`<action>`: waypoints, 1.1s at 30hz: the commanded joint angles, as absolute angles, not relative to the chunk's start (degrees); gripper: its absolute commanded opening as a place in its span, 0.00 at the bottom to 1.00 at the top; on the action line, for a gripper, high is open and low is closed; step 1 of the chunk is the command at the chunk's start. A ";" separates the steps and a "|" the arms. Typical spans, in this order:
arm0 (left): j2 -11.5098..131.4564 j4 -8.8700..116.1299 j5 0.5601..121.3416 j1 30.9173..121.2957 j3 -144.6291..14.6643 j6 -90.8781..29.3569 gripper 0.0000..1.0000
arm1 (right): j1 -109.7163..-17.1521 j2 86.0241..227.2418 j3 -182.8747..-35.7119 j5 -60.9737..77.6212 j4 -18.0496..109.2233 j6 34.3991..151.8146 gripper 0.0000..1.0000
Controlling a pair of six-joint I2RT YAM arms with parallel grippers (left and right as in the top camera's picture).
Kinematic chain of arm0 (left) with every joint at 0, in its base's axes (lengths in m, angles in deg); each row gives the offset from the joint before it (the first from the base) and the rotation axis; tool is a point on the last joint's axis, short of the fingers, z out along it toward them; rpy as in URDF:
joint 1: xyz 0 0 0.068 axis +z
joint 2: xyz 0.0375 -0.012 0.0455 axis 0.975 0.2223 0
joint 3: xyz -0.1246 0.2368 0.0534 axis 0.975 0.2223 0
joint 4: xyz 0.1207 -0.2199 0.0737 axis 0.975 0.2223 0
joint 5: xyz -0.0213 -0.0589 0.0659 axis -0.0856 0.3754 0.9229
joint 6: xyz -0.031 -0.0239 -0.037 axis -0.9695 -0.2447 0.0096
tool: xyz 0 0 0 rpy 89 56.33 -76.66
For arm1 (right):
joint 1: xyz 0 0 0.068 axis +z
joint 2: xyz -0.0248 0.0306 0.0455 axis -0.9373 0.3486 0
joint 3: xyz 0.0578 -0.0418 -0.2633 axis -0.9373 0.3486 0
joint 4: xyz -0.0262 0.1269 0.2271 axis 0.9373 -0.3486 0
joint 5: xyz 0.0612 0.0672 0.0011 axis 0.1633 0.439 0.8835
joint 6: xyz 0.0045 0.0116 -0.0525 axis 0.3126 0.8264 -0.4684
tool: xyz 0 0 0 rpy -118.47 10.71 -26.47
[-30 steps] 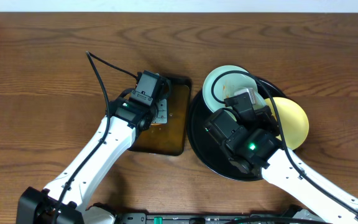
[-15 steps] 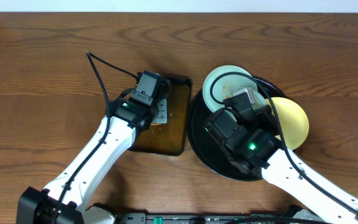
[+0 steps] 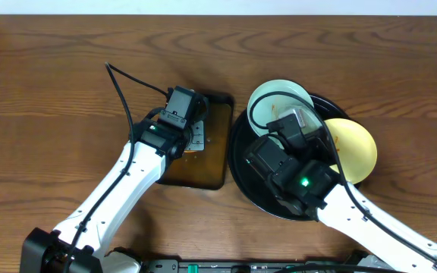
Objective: Clean dirty plates on tray and stack at the side
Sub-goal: 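Lift the green plate with right gripper and set it right of tray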
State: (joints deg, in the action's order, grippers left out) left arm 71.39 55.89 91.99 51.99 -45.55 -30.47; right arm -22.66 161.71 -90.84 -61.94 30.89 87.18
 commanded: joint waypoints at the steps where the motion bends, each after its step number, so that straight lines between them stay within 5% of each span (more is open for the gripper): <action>1: 71.59 56.07 93.15 52.25 -44.96 -30.12 0.08 | -26.07 161.52 -92.10 -56.65 31.30 92.93 0.01; 21: 71.59 56.09 93.15 52.25 -44.96 -30.12 0.08 | -77.30 161.54 -97.98 -18.33 35.19 99.18 0.01; 33: 71.59 56.09 93.12 52.23 -44.96 -30.12 0.08 | -103.47 166.63 -97.96 -11.93 37.03 105.59 0.01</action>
State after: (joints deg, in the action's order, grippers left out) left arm 71.39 55.98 91.97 51.99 -45.55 -30.47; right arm -100.19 164.34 -96.87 -14.94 36.26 102.94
